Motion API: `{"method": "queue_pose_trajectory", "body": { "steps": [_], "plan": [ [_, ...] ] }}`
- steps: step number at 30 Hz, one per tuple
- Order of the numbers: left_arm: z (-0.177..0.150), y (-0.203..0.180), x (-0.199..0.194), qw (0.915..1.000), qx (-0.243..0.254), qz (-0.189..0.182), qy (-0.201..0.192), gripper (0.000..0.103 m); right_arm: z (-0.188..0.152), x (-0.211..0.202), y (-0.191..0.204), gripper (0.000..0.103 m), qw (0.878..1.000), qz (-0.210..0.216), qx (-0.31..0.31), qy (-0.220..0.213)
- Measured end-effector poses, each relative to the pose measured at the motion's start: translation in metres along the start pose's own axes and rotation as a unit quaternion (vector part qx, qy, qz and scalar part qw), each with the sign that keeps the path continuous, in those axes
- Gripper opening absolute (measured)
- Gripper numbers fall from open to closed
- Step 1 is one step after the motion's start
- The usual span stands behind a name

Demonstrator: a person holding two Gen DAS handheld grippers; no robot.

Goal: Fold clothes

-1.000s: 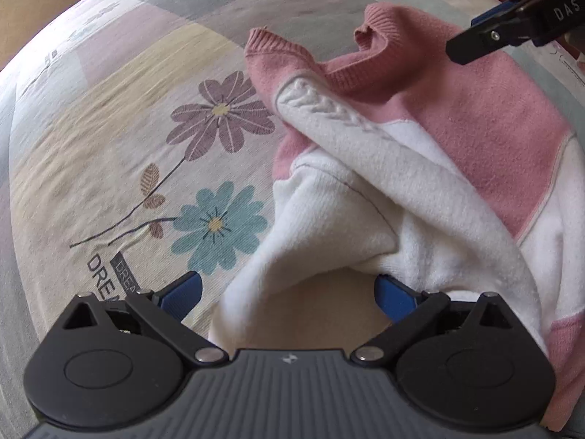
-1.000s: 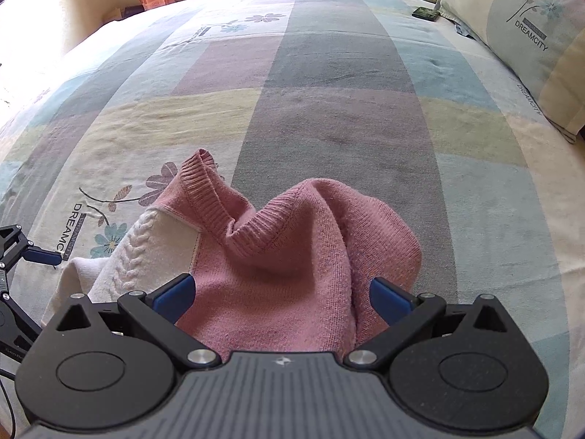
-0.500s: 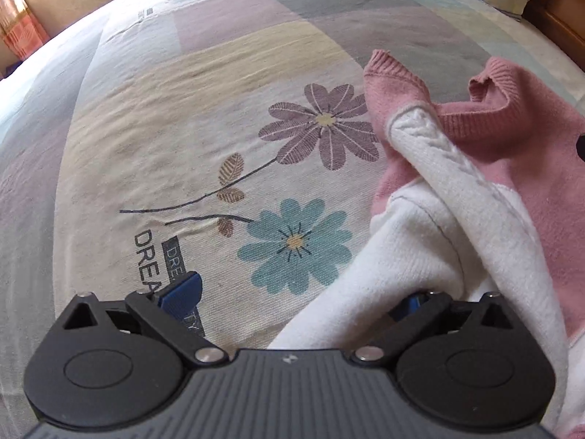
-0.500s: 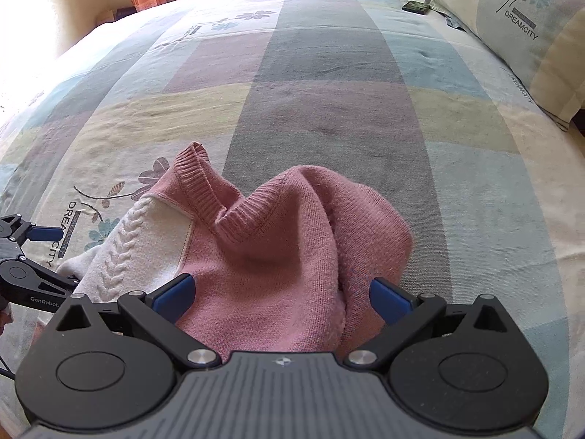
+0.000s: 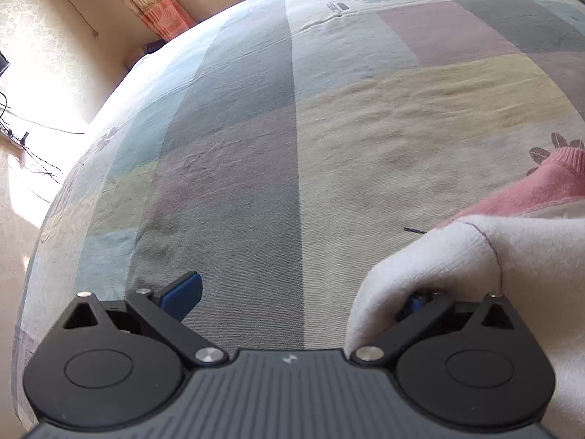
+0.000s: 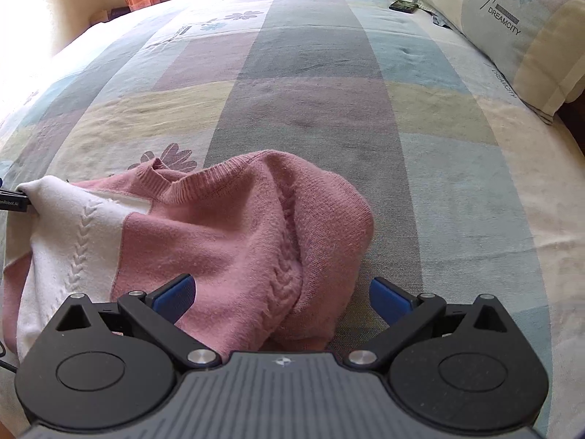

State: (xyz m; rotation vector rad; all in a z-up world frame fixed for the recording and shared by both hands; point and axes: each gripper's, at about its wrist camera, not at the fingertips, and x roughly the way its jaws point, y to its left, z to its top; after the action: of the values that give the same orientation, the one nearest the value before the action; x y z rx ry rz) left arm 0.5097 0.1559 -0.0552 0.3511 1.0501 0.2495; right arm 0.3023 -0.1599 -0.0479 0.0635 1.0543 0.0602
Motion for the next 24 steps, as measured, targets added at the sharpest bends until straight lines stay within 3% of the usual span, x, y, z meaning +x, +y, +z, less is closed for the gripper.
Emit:
{"method": "queue_pose_trajectory", "body": {
  "steps": [5,10,14,20,24],
  "plan": [
    [-0.005,0.000,0.005,0.9998,0.018,0.003,0.009,0.103,-0.008,0.000,-0.005,0.103,1.000,-0.012,-0.013,0.026],
    [-0.005,0.016,0.016,0.9991,-0.025,0.012,0.031,0.103,-0.012,0.006,0.009,0.103,0.996,-0.006,-0.062,0.058],
    [-0.003,0.032,0.022,0.9972,-0.044,0.049,0.036,0.103,-0.012,0.017,0.010,0.103,0.995,-0.042,-0.072,0.061],
    [0.004,0.036,0.026,0.9963,-0.036,0.068,0.037,0.103,-0.004,0.038,0.015,0.103,0.994,-0.047,-0.080,0.065],
    [0.007,0.035,0.028,0.9963,-0.034,0.067,0.041,0.103,0.005,0.064,0.018,0.103,0.990,-0.081,-0.082,0.075]
  ]
}}
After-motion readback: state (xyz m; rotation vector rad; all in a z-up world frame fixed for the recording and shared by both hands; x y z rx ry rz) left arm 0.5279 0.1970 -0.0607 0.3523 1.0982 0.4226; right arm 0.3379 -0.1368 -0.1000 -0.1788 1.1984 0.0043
